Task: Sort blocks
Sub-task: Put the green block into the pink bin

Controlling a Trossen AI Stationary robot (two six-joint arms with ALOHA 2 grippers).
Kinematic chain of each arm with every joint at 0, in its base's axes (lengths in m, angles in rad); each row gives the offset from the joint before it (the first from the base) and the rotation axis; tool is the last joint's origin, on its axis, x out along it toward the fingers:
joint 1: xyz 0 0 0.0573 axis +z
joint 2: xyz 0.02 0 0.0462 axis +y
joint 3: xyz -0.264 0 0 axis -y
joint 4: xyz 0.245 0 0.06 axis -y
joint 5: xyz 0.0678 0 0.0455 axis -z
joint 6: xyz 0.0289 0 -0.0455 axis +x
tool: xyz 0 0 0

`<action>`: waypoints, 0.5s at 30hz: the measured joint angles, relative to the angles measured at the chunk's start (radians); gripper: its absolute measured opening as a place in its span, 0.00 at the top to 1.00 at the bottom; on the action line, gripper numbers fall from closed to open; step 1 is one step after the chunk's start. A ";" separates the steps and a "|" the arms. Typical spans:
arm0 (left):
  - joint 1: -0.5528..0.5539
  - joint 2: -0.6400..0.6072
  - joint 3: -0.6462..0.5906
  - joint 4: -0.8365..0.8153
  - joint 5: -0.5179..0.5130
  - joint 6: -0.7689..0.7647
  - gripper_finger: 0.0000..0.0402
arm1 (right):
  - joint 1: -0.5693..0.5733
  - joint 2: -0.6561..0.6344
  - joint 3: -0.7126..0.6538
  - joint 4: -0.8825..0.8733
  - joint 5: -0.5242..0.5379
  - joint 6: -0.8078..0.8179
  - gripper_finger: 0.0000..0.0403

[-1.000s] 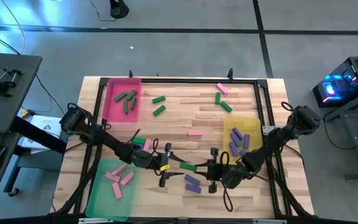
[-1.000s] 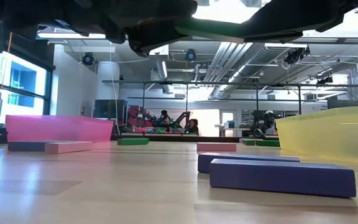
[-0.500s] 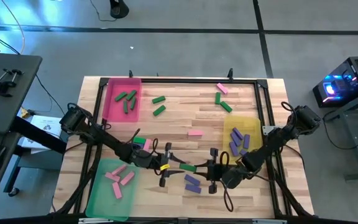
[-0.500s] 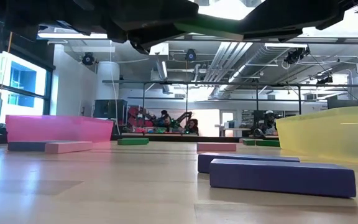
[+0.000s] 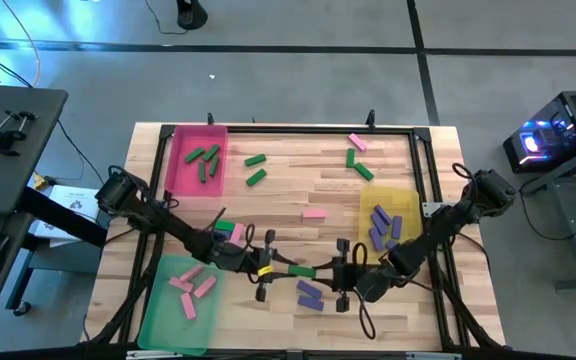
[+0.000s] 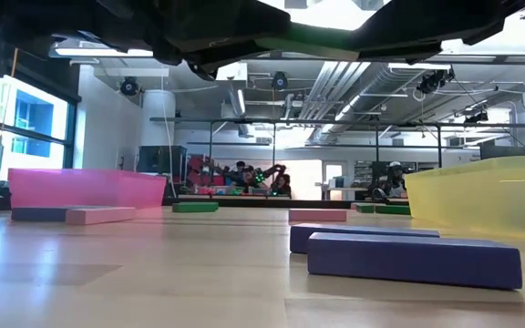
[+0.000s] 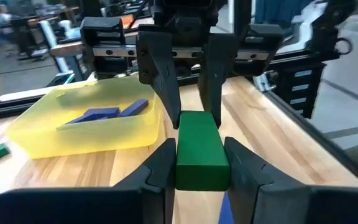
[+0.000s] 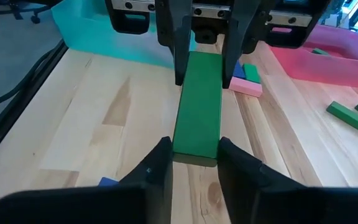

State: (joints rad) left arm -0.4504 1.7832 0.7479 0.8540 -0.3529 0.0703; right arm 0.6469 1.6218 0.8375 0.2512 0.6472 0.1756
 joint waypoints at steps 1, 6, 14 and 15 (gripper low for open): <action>-0.005 0.000 0.000 -0.007 -0.025 0.000 0.80 | -0.001 0.000 0.000 0.000 -0.007 0.004 0.76; -0.034 -0.059 0.000 -0.146 -0.193 -0.006 0.80 | -0.001 -0.017 0.000 -0.038 -0.022 0.076 0.59; -0.051 -0.336 0.000 -0.780 -0.705 -0.345 0.80 | 0.017 -0.047 0.002 -0.145 -0.056 0.192 0.52; -0.038 -0.379 0.000 -0.879 -0.736 -0.427 0.80 | 0.020 -0.047 0.002 -0.144 -0.057 0.192 0.52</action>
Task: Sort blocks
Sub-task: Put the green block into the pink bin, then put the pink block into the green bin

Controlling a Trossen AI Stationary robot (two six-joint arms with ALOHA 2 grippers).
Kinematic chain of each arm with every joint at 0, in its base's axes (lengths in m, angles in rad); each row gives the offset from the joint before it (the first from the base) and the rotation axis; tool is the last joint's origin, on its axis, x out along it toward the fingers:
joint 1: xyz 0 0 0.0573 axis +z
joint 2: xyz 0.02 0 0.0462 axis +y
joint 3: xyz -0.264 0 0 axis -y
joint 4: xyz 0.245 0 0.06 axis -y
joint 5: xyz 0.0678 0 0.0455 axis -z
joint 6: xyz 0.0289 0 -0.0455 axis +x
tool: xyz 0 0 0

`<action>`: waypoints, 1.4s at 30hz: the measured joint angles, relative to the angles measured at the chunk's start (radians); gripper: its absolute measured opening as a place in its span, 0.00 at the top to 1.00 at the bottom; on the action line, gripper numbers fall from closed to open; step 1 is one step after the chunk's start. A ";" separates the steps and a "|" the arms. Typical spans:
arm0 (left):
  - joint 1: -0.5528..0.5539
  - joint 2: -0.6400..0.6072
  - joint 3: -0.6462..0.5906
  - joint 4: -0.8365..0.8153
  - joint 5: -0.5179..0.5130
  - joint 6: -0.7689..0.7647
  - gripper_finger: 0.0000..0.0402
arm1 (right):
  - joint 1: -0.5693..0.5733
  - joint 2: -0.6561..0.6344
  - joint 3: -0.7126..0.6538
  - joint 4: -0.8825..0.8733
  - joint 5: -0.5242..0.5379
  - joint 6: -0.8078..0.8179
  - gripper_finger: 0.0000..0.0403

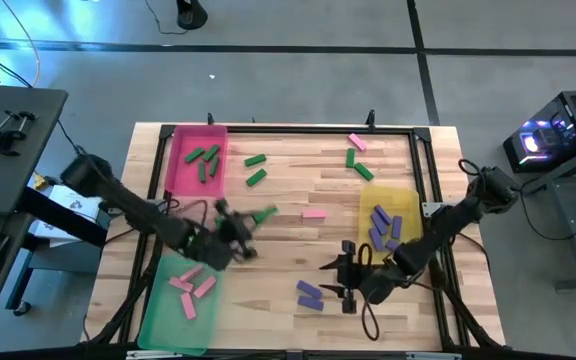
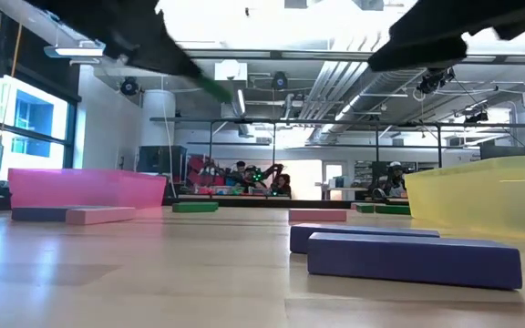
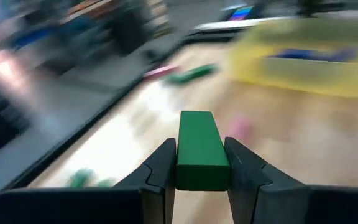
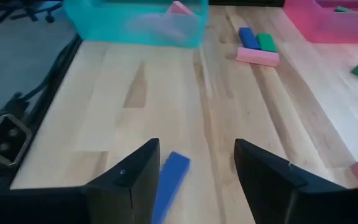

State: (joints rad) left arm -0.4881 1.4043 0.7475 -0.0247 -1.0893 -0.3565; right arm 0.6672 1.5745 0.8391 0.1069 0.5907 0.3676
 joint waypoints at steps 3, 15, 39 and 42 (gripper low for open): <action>0.073 -0.125 0.000 -0.292 -0.013 -0.257 0.80 | 0.003 0.000 0.000 0.001 0.001 -0.001 0.52; 0.797 -0.277 0.000 -0.830 0.484 -0.373 0.80 | -0.010 -0.001 0.000 0.002 0.012 -0.008 0.52; 1.128 0.051 -0.001 -0.585 0.587 -0.017 0.59 | -0.010 -0.002 -0.001 -0.001 0.011 -0.001 0.52; 1.130 0.009 -0.001 -0.604 0.587 -0.007 0.50 | -0.010 -0.002 -0.001 -0.003 0.011 0.012 0.52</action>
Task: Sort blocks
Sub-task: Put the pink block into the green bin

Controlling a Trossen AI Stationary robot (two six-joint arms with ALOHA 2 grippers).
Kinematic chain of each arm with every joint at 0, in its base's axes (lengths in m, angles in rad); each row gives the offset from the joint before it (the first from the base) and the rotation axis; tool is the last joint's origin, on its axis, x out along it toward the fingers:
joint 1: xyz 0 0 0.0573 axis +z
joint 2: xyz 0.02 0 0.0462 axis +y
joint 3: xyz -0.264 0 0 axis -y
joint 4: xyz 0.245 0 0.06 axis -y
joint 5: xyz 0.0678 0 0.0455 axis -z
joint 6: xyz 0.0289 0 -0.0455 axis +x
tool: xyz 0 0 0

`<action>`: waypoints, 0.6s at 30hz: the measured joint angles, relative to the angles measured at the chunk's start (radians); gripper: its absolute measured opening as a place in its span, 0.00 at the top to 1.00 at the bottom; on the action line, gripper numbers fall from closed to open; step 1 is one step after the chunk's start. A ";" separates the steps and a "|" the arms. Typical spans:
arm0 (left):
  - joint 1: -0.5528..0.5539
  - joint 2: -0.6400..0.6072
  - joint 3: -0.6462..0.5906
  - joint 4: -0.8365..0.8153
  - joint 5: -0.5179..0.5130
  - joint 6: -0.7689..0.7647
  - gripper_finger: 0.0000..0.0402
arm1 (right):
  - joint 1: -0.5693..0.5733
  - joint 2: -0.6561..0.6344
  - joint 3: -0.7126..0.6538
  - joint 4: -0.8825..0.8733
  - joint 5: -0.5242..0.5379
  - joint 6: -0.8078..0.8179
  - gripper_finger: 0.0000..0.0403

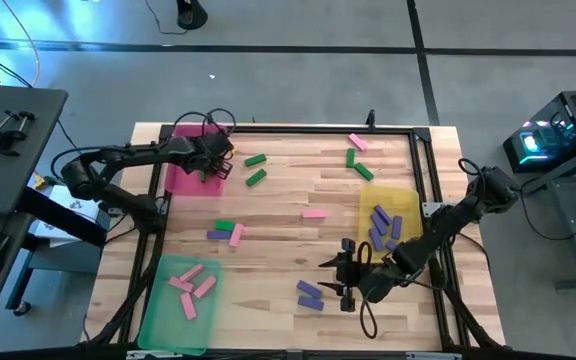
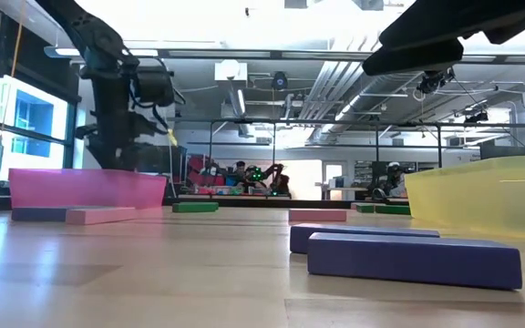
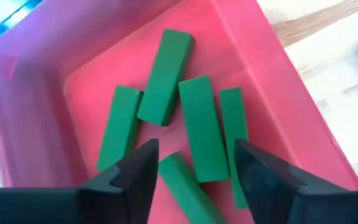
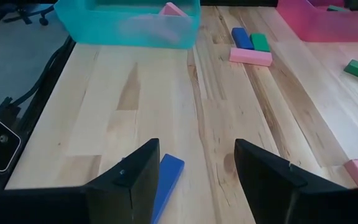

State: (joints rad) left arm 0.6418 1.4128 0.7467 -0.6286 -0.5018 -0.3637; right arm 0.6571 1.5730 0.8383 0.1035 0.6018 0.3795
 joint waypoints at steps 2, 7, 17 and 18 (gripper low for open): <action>0.000 -0.042 0.000 -0.016 0.000 -0.001 0.47 | 0.000 0.000 0.000 -0.005 0.000 0.006 0.52; -0.042 -0.195 0.000 -0.041 0.024 -0.035 0.45 | 0.000 0.000 0.000 -0.010 0.000 0.006 0.52; -0.487 -0.441 0.000 0.148 0.108 -0.096 0.45 | 0.000 0.003 -0.002 -0.010 0.000 0.013 0.52; -0.551 -0.444 0.000 0.186 0.101 -0.095 0.45 | 0.000 0.007 -0.002 -0.009 0.000 0.014 0.52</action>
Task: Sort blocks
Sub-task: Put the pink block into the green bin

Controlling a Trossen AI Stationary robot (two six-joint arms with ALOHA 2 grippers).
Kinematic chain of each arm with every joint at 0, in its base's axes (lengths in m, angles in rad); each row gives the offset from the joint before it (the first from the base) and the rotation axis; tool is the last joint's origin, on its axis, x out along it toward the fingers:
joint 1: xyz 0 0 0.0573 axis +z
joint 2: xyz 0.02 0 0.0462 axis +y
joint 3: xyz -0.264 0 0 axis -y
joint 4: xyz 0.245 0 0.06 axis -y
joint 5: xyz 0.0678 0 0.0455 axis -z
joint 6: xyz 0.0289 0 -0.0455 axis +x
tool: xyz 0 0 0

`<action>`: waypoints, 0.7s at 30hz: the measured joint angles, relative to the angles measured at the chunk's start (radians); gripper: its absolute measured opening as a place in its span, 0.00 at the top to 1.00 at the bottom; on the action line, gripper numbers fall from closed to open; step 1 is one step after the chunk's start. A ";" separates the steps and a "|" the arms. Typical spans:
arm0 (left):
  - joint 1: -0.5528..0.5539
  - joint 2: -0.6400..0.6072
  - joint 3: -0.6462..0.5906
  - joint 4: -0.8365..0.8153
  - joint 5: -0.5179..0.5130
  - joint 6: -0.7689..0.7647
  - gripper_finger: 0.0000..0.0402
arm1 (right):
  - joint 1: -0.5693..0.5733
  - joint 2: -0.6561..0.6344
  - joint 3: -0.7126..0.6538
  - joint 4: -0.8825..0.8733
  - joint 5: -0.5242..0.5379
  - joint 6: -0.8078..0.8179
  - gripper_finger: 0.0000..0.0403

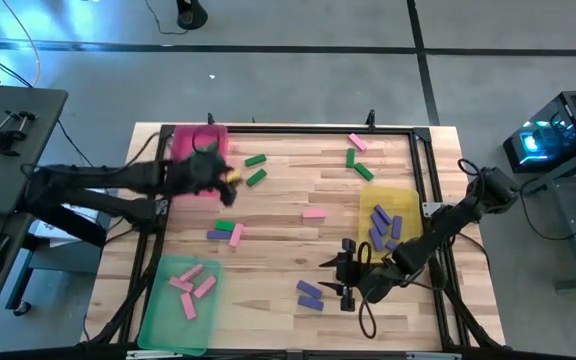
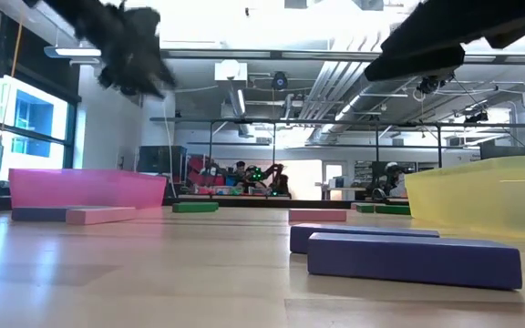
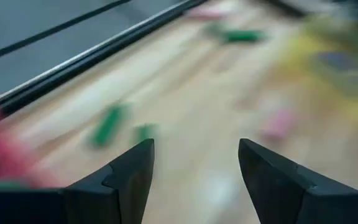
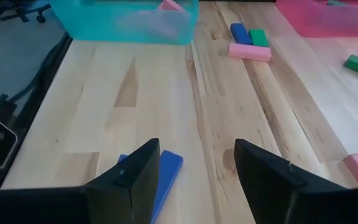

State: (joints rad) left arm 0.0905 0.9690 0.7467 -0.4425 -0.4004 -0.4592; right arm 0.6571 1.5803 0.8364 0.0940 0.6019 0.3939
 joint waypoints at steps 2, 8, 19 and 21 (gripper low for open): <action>-0.126 0.005 0.000 0.088 -0.034 0.017 0.45 | 0.000 0.019 0.000 0.000 -0.011 0.000 0.52; -0.452 0.110 0.000 0.355 -0.150 0.177 0.45 | -0.009 0.115 -0.001 0.054 -0.088 -0.024 0.52; -0.677 0.436 0.000 0.767 -0.252 0.330 0.45 | -0.140 0.233 -0.001 0.122 -0.251 -0.054 0.52; -0.677 0.482 0.000 0.785 -0.293 0.306 0.45 | -0.149 0.233 -0.001 0.121 -0.229 -0.057 0.52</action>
State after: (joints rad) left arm -0.5868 1.4508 0.7471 0.3428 -0.6938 -0.1527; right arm 0.5082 1.8133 0.8356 0.2146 0.3728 0.3372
